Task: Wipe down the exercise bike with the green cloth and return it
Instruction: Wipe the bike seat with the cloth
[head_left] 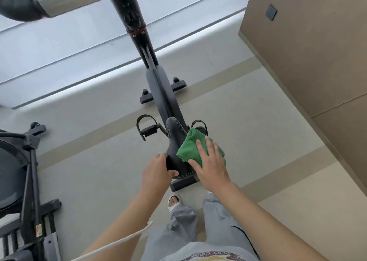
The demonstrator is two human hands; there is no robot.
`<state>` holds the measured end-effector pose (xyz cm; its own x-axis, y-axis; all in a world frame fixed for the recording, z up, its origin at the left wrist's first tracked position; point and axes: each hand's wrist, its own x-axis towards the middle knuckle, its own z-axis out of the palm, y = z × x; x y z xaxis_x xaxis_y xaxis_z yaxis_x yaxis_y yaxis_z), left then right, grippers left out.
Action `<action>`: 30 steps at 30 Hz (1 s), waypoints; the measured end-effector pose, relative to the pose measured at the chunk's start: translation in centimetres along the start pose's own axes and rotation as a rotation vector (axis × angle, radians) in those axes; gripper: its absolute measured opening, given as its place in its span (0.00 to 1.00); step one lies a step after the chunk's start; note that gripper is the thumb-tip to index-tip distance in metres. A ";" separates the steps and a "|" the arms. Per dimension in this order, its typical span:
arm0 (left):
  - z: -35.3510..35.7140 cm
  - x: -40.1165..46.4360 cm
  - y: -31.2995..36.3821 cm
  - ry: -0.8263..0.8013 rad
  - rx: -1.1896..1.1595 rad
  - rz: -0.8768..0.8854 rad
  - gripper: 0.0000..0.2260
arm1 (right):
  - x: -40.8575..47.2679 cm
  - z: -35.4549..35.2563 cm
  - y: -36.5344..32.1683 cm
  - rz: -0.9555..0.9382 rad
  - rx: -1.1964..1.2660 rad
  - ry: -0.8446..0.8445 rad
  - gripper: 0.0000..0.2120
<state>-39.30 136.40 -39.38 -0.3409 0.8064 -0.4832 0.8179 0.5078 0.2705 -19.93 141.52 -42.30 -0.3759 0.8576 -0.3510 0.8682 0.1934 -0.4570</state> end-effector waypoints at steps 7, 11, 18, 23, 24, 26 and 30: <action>0.8 -0.3 -0.4 0.038 -0.070 -0.021 0.23 | 8.8 0.4 -6.5 -0.027 -0.245 -0.016 0.44; 1.1 -0.3 -0.4 0.025 -0.102 -0.035 0.24 | 13.5 0.7 -9.8 0.024 -0.192 -0.047 0.44; 1.3 0.2 -0.8 0.035 -0.134 -0.052 0.29 | 18.2 -0.1 -11.4 -0.008 -0.137 -0.055 0.15; 1.3 -0.4 -0.9 0.053 -0.137 -0.048 0.29 | 17.5 -0.7 -11.0 -0.050 -0.110 -0.092 0.16; 1.4 -0.7 -0.9 0.058 -0.147 -0.044 0.29 | 16.6 -0.5 -10.5 -0.082 -0.104 -0.079 0.17; 1.5 -1.0 -1.0 0.074 -0.178 -0.038 0.30 | 14.0 0.1 -9.6 -0.129 -0.163 -0.050 0.26; 1.4 -0.9 -1.2 0.085 -0.223 -0.028 0.31 | 9.3 1.8 -8.3 -0.173 -0.415 0.025 0.39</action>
<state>-39.32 134.68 -40.46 -0.4080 0.8088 -0.4235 0.6881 0.5773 0.4395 -31.21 147.02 -43.28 -0.5233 0.8062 -0.2761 0.8517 0.5053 -0.1388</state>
